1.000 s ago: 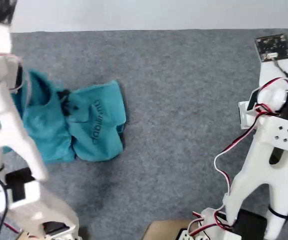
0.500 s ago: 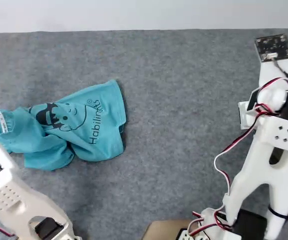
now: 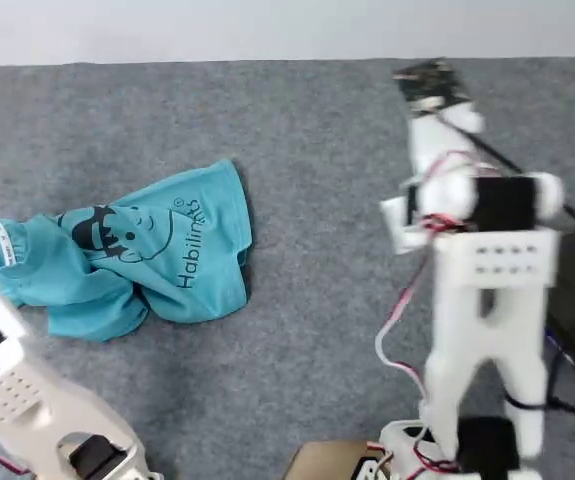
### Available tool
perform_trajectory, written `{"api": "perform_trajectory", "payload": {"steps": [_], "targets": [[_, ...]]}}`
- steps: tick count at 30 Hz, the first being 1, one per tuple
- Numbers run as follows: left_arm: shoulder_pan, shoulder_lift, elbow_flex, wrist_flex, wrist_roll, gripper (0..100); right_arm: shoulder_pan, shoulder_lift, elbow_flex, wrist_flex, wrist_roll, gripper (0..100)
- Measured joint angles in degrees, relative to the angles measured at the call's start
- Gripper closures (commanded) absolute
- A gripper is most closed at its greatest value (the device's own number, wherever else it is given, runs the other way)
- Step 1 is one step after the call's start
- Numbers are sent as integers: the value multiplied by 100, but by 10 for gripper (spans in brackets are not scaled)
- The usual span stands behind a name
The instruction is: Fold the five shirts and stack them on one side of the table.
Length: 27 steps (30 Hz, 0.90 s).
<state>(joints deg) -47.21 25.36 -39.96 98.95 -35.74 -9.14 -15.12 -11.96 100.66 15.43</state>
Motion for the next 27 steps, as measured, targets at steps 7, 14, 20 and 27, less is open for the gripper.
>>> {"api": "perform_trajectory", "payload": {"steps": [7,14,20,27], "targets": [[-932,-237,167,9,176,956,-1705,1327,0,0,-62,882],[-1407,-299,466,9,176,957,-2778,2629,0,-624,44,961],[-1459,-299,905,-35,176,959,-3358,3490,-440,-1451,62,944],[-1547,-299,1389,-440,308,959,-3543,4308,-1284,-1398,62,890]]}}
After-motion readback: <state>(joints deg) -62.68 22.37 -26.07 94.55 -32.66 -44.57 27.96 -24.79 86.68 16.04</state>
